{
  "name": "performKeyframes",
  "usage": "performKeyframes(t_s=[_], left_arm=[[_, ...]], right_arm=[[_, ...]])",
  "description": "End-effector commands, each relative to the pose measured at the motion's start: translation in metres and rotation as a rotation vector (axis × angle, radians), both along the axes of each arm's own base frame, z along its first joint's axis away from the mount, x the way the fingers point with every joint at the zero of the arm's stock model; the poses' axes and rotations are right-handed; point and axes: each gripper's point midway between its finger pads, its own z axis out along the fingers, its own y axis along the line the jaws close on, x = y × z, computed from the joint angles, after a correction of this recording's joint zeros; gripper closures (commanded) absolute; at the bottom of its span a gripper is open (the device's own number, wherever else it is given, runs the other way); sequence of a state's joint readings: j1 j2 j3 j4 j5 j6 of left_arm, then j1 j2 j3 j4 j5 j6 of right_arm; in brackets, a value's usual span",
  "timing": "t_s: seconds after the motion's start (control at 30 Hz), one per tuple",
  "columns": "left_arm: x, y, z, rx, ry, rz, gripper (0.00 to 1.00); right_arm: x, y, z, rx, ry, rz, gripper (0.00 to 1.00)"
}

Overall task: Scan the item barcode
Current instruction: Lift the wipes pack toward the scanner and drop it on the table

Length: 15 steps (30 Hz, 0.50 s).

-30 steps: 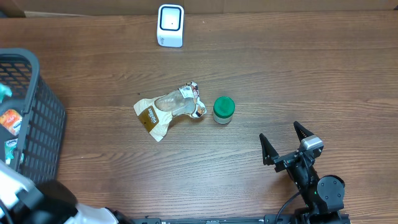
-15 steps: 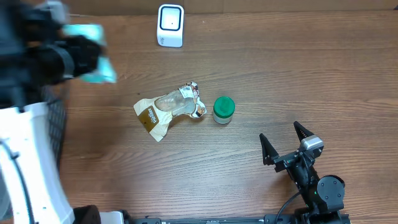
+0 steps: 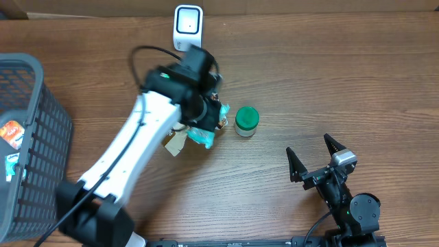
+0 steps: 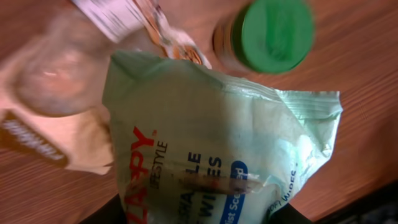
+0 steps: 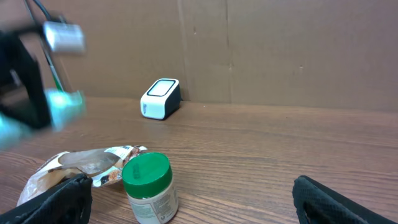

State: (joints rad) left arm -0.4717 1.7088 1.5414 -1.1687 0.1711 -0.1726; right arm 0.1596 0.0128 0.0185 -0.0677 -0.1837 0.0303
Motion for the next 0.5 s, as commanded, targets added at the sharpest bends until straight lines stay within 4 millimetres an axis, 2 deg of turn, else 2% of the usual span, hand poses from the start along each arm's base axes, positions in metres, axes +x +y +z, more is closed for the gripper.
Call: performKeyframes(t_s=[0.0,0.17,0.33,0.47], left_arm=[[-0.009,0.0,-0.043,0.084,0.051,-0.046,0.55],[-0.017,-0.002,-0.088,0.109,0.148,-0.055,0.52],[-0.015,-0.012,-0.091,0.066,0.153,-0.06,0.34],[-0.009,-0.015,-0.085,0.054,0.132,-0.061,0.31]], right_arm=[[0.0,0.001,-0.001,0.001,-0.005,0.006,0.0],[0.0,0.001,-0.002,0.0,-0.005,0.006,0.0],[0.0,0.001,-0.002,0.0,-0.005,0.006,0.0],[0.0,0.001,-0.001,0.001,-0.005,0.006,0.0]])
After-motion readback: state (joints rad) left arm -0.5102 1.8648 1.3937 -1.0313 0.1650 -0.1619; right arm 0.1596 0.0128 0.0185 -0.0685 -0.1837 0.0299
